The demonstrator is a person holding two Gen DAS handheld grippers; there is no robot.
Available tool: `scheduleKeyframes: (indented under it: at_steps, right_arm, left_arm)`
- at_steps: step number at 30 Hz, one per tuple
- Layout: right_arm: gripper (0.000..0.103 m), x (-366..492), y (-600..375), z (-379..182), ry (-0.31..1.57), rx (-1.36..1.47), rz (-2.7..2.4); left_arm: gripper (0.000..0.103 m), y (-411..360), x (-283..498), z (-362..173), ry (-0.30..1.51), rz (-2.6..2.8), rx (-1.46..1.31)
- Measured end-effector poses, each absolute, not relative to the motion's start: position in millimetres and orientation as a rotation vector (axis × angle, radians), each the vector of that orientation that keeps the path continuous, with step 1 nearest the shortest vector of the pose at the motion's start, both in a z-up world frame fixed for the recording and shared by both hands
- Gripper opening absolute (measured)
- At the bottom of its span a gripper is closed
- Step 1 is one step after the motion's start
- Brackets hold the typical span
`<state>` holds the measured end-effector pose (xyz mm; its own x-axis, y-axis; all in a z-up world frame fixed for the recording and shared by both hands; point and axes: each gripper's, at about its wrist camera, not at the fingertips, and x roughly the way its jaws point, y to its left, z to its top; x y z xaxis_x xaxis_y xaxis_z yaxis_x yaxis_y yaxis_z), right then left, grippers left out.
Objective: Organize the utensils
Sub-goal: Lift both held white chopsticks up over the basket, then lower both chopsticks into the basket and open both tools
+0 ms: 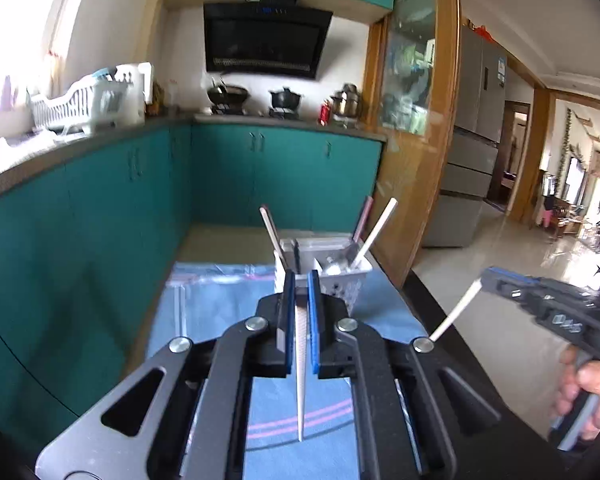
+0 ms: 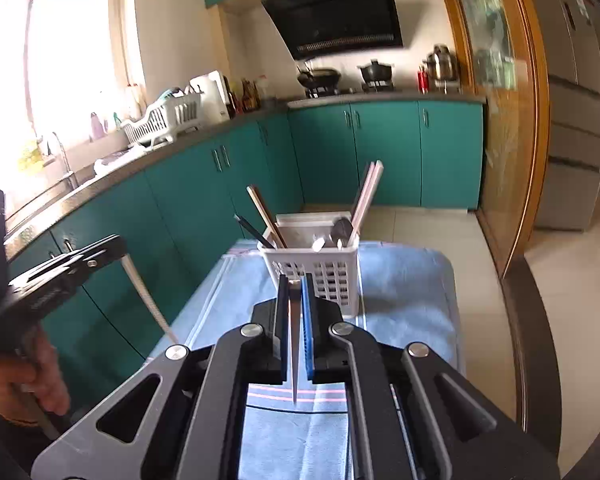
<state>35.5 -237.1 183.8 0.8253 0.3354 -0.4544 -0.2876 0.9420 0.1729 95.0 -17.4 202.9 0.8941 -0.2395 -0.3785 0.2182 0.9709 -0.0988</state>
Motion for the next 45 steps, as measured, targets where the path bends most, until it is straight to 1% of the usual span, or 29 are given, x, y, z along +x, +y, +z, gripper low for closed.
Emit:
scheduleKeyframes:
  at_steps: [3,8,19,22,27,32,35,39,45]
  right_arm:
    - [0.006,26,-241,193,0.473,0.078,0.329]
    - [0.006,19,-241,195,0.468,0.067,0.329]
    - [0.006,16,-242,184,0.486,0.081,0.351]
    - [0.006,23,-244,202,0.456,0.082,0.366]
    - [0.006,53,-243,254,0.383,0.038,0.351]
    - [0.006,98,-246,298,0.316,0.044,0.326]
    - [0.006,127,-245,311,0.292,0.049,0.307]
    - [0.006,170,-238,314,0.270,0.053,0.287]
    - [0.006,219,-226,293,0.282,0.069,0.292]
  left_arm:
    - [0.006,-20,87,215,0.368,-0.237,-0.028]
    - [0.006,-22,74,223,0.377,-0.263,-0.020]
    - [0.006,-21,81,212,0.429,-0.279,-0.039]
    - [0.006,-26,95,233,0.409,-0.297,-0.037]
    - [0.006,-44,123,295,0.326,-0.335,-0.024]
    - [0.006,-58,169,357,0.230,-0.322,-0.024]
    - [0.006,-64,205,374,0.211,-0.290,-0.014]
    - [0.006,-67,251,369,0.227,-0.256,-0.020]
    - [0.006,-66,304,325,0.286,-0.251,-0.047]
